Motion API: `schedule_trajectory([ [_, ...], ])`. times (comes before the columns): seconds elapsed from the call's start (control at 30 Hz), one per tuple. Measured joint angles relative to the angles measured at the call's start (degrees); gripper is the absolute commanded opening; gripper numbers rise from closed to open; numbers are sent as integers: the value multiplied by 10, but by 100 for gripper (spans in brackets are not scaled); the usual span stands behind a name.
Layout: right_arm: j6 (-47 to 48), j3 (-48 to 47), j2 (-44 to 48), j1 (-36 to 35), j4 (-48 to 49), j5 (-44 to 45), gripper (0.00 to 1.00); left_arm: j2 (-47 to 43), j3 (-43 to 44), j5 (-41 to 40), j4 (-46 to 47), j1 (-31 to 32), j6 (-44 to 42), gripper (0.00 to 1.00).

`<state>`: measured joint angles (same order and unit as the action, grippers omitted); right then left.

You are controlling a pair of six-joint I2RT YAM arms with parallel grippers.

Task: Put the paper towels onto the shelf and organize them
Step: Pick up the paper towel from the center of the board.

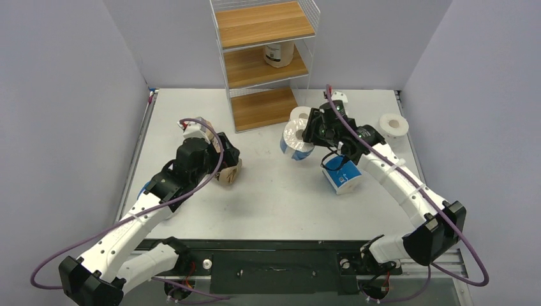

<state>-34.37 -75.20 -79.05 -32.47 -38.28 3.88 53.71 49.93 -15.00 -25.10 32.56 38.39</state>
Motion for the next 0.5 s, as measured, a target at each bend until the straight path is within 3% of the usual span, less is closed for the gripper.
schedule_trajectory([
  [0.33,-18,-225,-46,33,-31,26,33,17,35,-12,71,-8,3,96],
  [0.5,-22,-378,-96,43,-47,27,33,18,45,7,198,-9,-23,96],
])
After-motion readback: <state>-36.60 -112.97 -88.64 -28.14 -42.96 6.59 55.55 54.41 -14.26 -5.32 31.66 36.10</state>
